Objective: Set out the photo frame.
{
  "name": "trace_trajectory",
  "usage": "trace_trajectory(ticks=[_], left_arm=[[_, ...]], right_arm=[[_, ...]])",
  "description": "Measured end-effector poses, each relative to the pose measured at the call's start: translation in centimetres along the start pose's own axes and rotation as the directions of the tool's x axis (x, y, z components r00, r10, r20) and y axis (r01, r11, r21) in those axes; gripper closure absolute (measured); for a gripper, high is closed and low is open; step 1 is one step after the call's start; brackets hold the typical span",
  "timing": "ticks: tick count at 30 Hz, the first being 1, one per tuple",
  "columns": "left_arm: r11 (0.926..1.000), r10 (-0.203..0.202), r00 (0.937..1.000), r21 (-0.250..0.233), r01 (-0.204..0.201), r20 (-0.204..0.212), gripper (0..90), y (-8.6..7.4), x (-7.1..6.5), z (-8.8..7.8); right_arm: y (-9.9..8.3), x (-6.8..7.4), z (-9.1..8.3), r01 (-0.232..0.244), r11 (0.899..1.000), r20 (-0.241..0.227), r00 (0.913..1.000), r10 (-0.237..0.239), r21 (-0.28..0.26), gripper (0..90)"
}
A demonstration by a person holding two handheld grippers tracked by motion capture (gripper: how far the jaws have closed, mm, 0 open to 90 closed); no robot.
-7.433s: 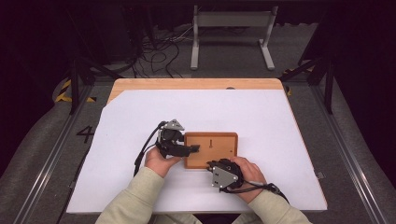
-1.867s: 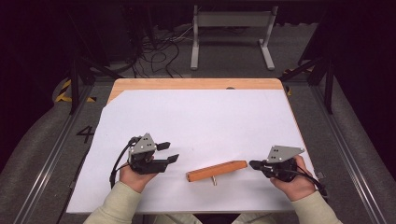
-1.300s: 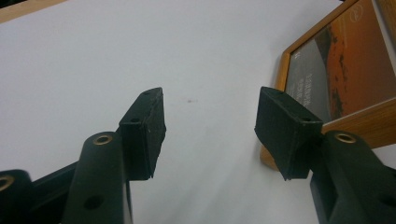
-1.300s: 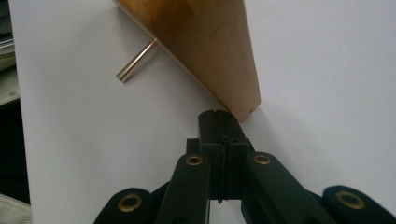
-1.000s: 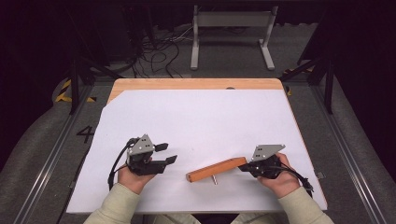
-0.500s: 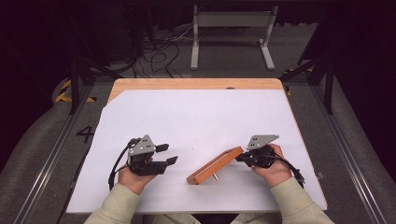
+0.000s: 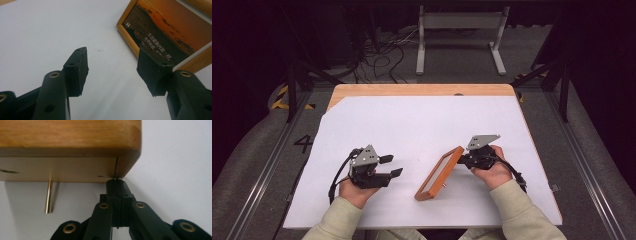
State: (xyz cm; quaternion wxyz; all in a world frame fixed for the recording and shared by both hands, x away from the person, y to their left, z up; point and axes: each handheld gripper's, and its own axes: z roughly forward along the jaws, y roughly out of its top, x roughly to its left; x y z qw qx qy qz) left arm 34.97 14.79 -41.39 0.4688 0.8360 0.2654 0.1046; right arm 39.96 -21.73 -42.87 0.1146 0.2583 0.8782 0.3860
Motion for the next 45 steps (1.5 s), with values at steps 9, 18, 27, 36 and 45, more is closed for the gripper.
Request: trace_trajectory(ticks=[9, 18, 27, 36, 45], left_arm=[[1.0000, -0.002, 1.0000, 0.003, 0.002, 0.007, 42.1, -0.1, 0.0, 0.1], [1.0000, -0.001, 0.9999, 0.009, 0.001, 0.010, 42.0, -0.1, 0.0, 0.4], [0.9999, -0.001, 0.9999, 0.012, 0.001, 0.014, 42.1, -0.1, 0.0, 0.4], [1.0000, -0.001, 0.9999, 0.008, 0.001, 0.011, 42.0, -0.2, 0.0, 0.3], [1.0000, -0.004, 1.0000, 0.006, 0.004, 0.008, 42.0, -0.1, 0.2, 0.1]], right_arm=[[1.3, -0.3, 1.2, -0.007, 1.000, -0.011, 0.9999, 0.007, 0.000, 90.0], [2.3, -0.7, 2.3, -0.011, 1.000, -0.031, 0.9995, 0.011, -0.010, 90.0], [3.7, -0.6, 3.4, 0.014, 1.000, -0.041, 0.9991, -0.015, -0.015, 90.0], [4.0, -0.6, 3.9, 0.015, 0.999, -0.049, 0.9987, -0.017, -0.028, 90.0], [3.5, -1.1, 1.0, -0.038, 0.999, 0.047, 0.9982, 0.038, 0.003, 75.5]])
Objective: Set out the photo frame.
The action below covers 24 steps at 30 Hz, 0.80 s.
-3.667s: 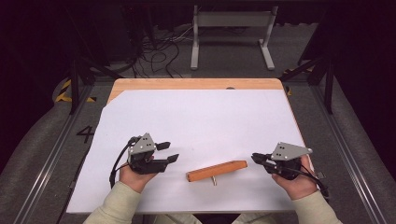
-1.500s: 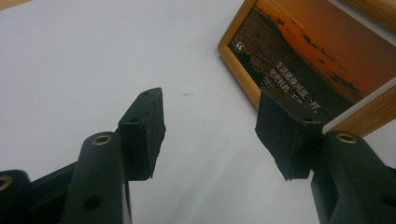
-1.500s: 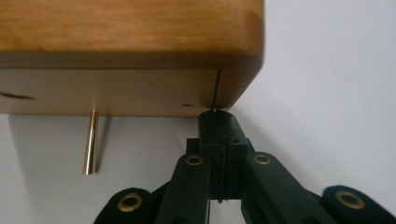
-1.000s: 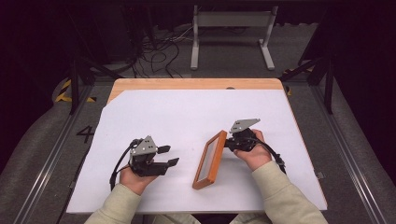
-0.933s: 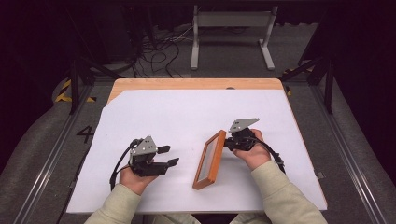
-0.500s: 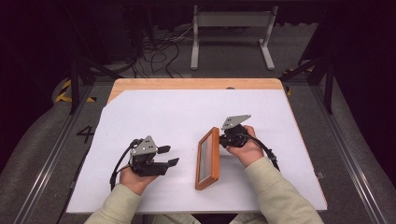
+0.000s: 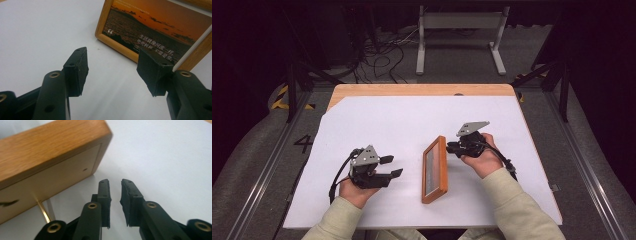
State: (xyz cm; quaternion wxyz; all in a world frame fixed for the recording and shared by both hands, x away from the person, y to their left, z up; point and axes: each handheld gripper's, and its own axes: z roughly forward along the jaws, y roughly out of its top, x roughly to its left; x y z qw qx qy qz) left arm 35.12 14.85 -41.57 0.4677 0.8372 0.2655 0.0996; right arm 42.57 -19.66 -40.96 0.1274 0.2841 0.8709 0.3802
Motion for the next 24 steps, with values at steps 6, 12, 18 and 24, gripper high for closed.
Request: trace_trajectory(ticks=[6, 12, 18, 24], left_arm=[[1.0000, 0.000, 1.0000, 0.000, 0.000, -0.002, 42.0, 0.0, 0.0, 0.0], [1.0000, 0.001, 1.0000, -0.002, -0.001, -0.006, 42.0, 0.0, 0.0, 0.0], [1.0000, 0.004, 1.0000, -0.003, -0.004, -0.006, 42.0, 0.0, 0.0, 0.0], [1.0000, 0.005, 1.0000, -0.004, -0.005, -0.008, 41.9, 0.0, 0.0, 0.0]], right_arm=[[0.1, -0.1, -2.5, -0.035, 0.999, 0.029, 0.9990, 0.035, -0.006, 66.6], [0.8, 0.7, -5.1, -0.084, 0.996, 0.008, 0.9964, 0.084, 0.001, 65.3], [1.7, 1.9, -6.7, -0.151, 0.988, -0.033, 0.9880, 0.151, -0.004, 58.7], [2.4, 3.1, -7.1, -0.239, 0.971, -0.071, 0.9683, 0.239, 0.017, 52.6]])
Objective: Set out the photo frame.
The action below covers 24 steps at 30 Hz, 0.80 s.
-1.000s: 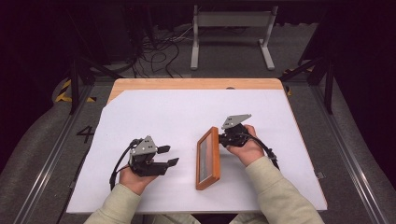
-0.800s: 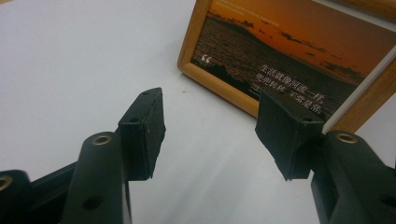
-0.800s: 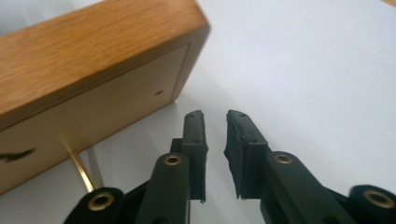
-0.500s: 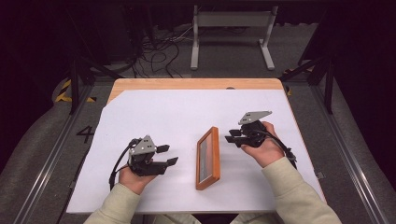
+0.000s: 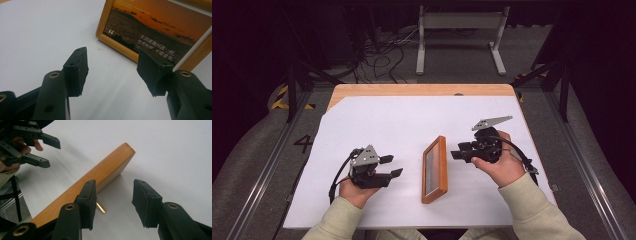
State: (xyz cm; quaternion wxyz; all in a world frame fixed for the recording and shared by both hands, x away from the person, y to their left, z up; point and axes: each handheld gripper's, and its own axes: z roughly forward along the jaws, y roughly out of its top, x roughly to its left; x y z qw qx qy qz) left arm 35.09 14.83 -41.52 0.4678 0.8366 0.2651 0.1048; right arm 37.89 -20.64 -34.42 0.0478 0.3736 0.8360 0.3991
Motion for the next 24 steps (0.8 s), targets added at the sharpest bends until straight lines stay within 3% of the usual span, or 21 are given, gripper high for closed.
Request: trace_trajectory(ticks=[12, 24], left_arm=[[1.0000, -0.001, 1.0000, 0.004, 0.001, 0.001, 41.9, 0.0, 0.0, 0.0], [1.0000, -0.001, 1.0000, 0.003, 0.001, 0.002, 41.8, 0.0, 0.0, 0.0]], right_arm=[[0.7, 2.2, 2.4, -0.094, 0.992, -0.067, 0.9927, 0.100, 0.085, 40.7], [0.9, 3.0, 4.7, -0.115, 0.978, -0.039, 0.9916, 0.124, 0.176, 35.4]])
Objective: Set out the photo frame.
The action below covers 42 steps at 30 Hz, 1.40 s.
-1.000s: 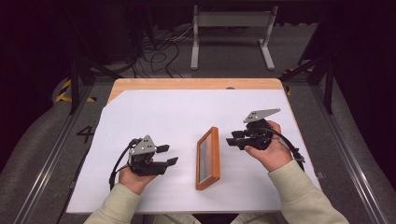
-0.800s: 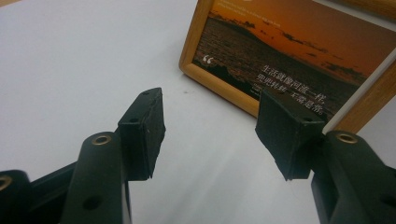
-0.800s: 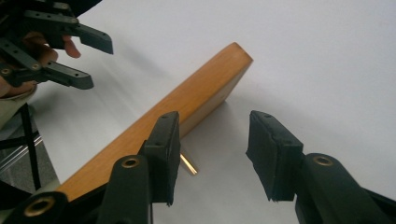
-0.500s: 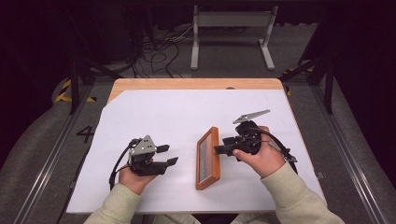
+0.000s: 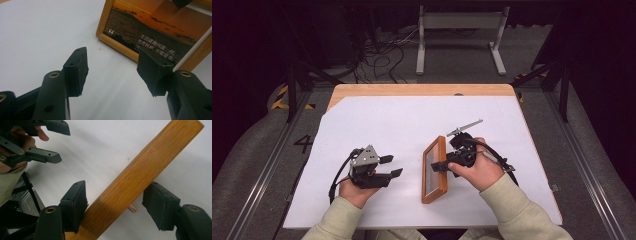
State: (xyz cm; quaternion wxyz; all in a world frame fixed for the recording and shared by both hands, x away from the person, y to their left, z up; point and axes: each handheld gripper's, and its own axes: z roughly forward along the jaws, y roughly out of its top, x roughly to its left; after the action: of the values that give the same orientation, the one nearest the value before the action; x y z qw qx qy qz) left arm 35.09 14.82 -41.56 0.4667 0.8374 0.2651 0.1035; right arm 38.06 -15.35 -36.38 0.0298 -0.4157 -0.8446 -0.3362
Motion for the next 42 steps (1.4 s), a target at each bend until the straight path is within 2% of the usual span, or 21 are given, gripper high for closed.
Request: trace_trajectory(ticks=[14, 17, 19, 23, 26, 31, 34, 38, 40, 42], left_arm=[[1.0000, 0.004, 1.0000, 0.001, -0.004, 0.001, 41.8, 0.0, 0.0, 0.0], [1.0000, 0.003, 1.0000, 0.003, -0.003, 0.001, 41.8, 0.0, 0.0, 0.1], [1.0000, 0.003, 1.0000, 0.003, -0.003, 0.001, 41.8, 0.0, 0.0, 0.1], [1.0000, 0.005, 1.0000, 0.001, -0.005, 0.000, 41.8, 0.0, 0.0, 0.1], [1.0000, 0.000, 1.0000, 0.001, 0.000, 0.002, 41.8, 0.0, 0.0, 0.1], [1.0000, -0.001, 1.0000, -0.003, 0.001, 0.000, 41.7, 0.0, 0.0, 0.0], [1.0000, -0.006, 1.0000, -0.004, 0.006, -0.005, 41.7, -0.1, 0.1, -0.1], [0.9999, -0.009, 0.9999, -0.005, 0.009, -0.005, 41.6, -0.2, 0.1, -0.2], [0.9999, -0.009, 0.9999, -0.006, 0.009, -0.007, 41.6, -0.2, 0.1, -0.3], [0.9999, -0.010, 0.9999, -0.004, 0.010, -0.009, 41.6, -0.3, 0.1, -0.4]], right_arm=[[-0.1, 0.4, 1.5, -0.053, 0.998, 0.023, 0.9984, 0.052, 0.041, 36.8], [-0.2, 0.4, 1.6, -0.094, 0.994, 0.021, 0.9954, 0.093, 0.052, 40.7], [-0.2, 0.5, 1.5, -0.101, 0.993, 0.028, 0.9946, 0.100, 0.058, 44.7], [-0.1, 0.7, 1.5, -0.100, 0.992, 0.049, 0.9941, 0.097, 0.076, 64.7], [-0.1, 0.7, 1.3, -0.083, 0.993, 0.052, 0.9956, 0.078, 0.081, 68.9], [0.0, 0.7, 1.3, -0.053, 0.995, 0.036, 0.9981, 0.050, 0.090, 69.7], [0.2, 0.7, 1.0, -0.006, 0.996, 0.038, 0.9993, 0.003, 0.091, 70.1], [0.9, 0.4, 0.1, 0.063, 0.992, 0.047, 0.9966, -0.069, 0.106, 70.1], [1.0, 0.4, -0.1, 0.073, 0.991, 0.045, 0.9959, -0.078, 0.108, 70.1], [1.7, 0.3, -0.8, 0.138, 0.984, 0.033, 0.9892, -0.143, 0.114, 70.1]])
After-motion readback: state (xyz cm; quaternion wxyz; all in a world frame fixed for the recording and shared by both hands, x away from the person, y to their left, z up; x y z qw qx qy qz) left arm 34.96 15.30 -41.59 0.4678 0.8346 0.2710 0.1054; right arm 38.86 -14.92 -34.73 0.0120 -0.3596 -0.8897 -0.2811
